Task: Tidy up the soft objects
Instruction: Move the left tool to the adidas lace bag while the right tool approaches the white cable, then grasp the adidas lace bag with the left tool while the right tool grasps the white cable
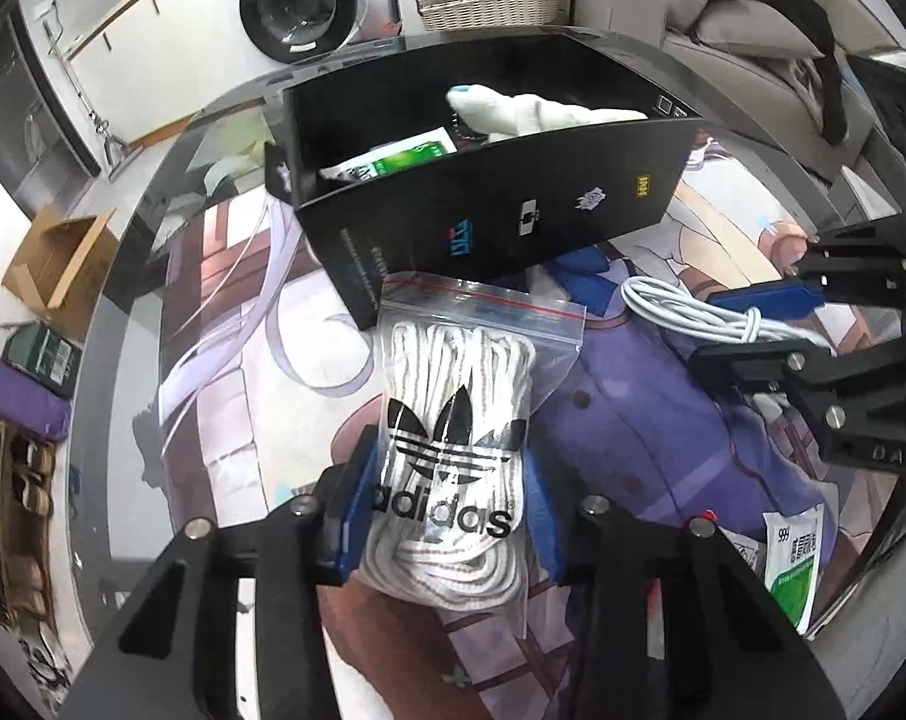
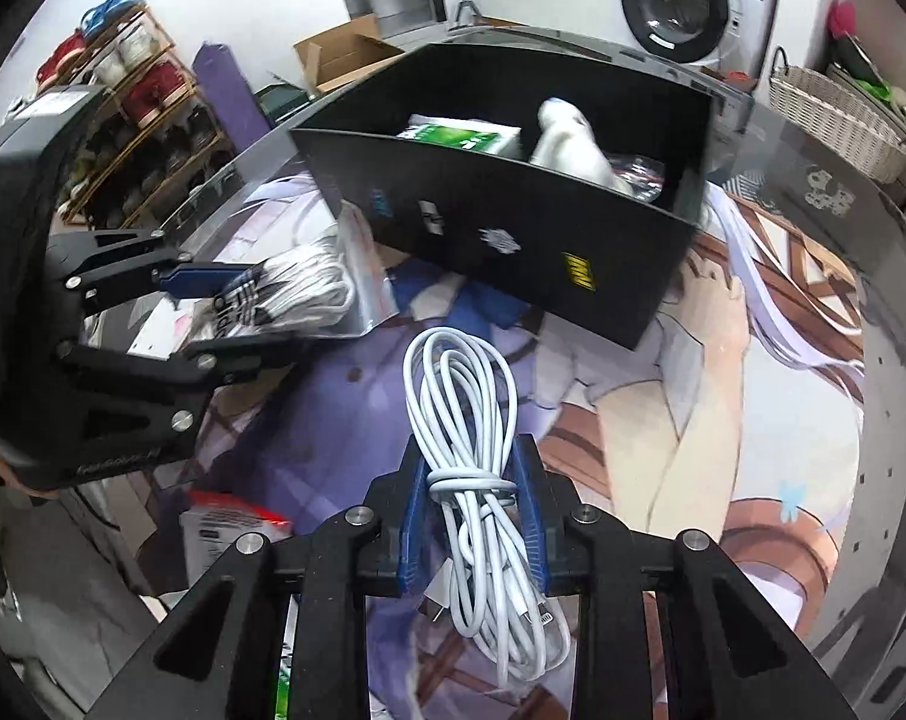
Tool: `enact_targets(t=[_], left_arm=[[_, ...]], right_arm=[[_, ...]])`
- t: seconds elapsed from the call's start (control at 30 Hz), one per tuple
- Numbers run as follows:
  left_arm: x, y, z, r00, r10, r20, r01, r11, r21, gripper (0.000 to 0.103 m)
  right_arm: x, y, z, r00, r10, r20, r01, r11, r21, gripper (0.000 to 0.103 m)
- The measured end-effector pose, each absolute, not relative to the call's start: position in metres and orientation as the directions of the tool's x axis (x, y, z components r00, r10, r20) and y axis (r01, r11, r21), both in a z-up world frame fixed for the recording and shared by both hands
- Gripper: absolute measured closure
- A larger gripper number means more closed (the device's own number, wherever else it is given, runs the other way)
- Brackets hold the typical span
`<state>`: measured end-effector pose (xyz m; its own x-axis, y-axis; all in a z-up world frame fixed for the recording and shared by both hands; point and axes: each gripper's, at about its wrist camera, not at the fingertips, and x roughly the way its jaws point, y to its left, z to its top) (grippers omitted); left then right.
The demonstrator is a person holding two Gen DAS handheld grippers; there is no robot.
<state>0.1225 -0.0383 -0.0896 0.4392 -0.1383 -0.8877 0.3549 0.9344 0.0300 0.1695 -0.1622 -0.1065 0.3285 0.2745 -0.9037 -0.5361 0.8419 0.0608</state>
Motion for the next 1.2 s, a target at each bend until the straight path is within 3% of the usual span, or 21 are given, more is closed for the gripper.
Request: enact_targets(t=[0.03,0.13,0.53,0.6,0.63,0.73,1.2], left_arm=[[0.122,-0.040,-0.089,0.442,-0.143,-0.885,0.370,0.928,0.036,0.057],[0.118,-0.043,-0.086,0.478,-0.120,-0.870,0.386,0.919,0.086,0.038],[0.120,-0.042,-0.097,0.450,-0.096,-0.888,0.366,0.927,0.086,0.037],[0.119,-0.040,-0.098,0.444,-0.120,-0.888,0.372,0.926,0.060,0.047],[0.120,-0.038,-0.098,0.431,-0.146,-0.891,0.381,0.924,0.033,0.057],[0.120,-0.036,-0.098,0.430,-0.146,-0.891,0.383,0.923,0.034,0.061],[0.115,-0.035,-0.093,0.440,-0.156,-0.884,0.379,0.925,0.026,0.069]], right_arm=[[0.170,-0.160,-0.106,0.333,0.265,-0.905,-0.539,0.841,0.048,0.069],[0.170,-0.156,-0.096,0.360,0.231,-0.904,-0.545,0.838,-0.003,0.043],[0.147,-0.156,-0.117,0.328,0.185,-0.926,-0.585,0.810,-0.045,0.043],[0.149,-0.159,-0.118,0.331,0.185,-0.925,-0.582,0.812,-0.046,0.046],[0.145,-0.165,-0.119,0.338,0.184,-0.923,-0.581,0.812,-0.051,0.051],[0.147,-0.167,-0.120,0.344,0.199,-0.918,-0.595,0.802,-0.049,0.078],[0.138,-0.172,-0.112,0.358,0.227,-0.906,-0.603,0.797,-0.038,0.079]])
